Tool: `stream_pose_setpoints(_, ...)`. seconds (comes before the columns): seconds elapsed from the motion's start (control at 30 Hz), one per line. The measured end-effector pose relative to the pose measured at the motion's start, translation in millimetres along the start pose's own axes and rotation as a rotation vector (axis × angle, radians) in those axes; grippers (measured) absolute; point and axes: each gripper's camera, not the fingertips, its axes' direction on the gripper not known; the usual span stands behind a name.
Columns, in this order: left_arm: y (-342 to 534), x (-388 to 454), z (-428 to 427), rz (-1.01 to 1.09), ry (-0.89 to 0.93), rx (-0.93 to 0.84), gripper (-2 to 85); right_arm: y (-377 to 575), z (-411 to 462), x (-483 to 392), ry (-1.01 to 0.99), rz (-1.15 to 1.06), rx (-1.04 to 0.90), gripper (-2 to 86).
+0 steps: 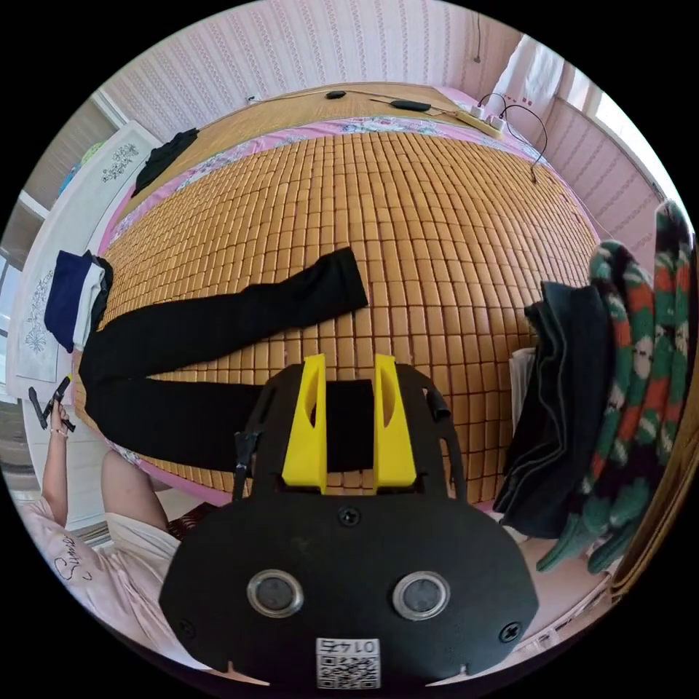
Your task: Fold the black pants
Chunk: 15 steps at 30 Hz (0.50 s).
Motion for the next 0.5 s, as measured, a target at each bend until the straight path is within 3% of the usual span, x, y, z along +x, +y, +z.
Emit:
stream_pose_setpoints(0.1, 28, 26, 0, 0.114, 0.046, -0.025, 3.1, 40, 34, 2, 0.053, -0.02, -0.106, 3.4)
stream_pose_setpoints(0.13, 39, 35, 9, 0.138, 0.071, -0.064, 3.0, 55, 28, 5, 0.075, -0.005, -0.016, 0.9)
stream_pose_setpoints(0.3, 76, 54, 61, 0.139, 0.063, -0.25, 1.3, 88, 26, 26, 0.199, 0.0, -0.087, -0.5)
stream_pose_setpoints(0.37, 84, 58, 59, 0.152, 0.085, -0.215, 0.5, 93, 22, 38, 0.176, 0.029, -0.122, -0.5)
stream_pose_setpoints(0.5, 92, 65, 57, 0.14, 0.098, -0.25, 0.0, 79, -12, 40, 0.101, 0.001, 0.059, 0.8)
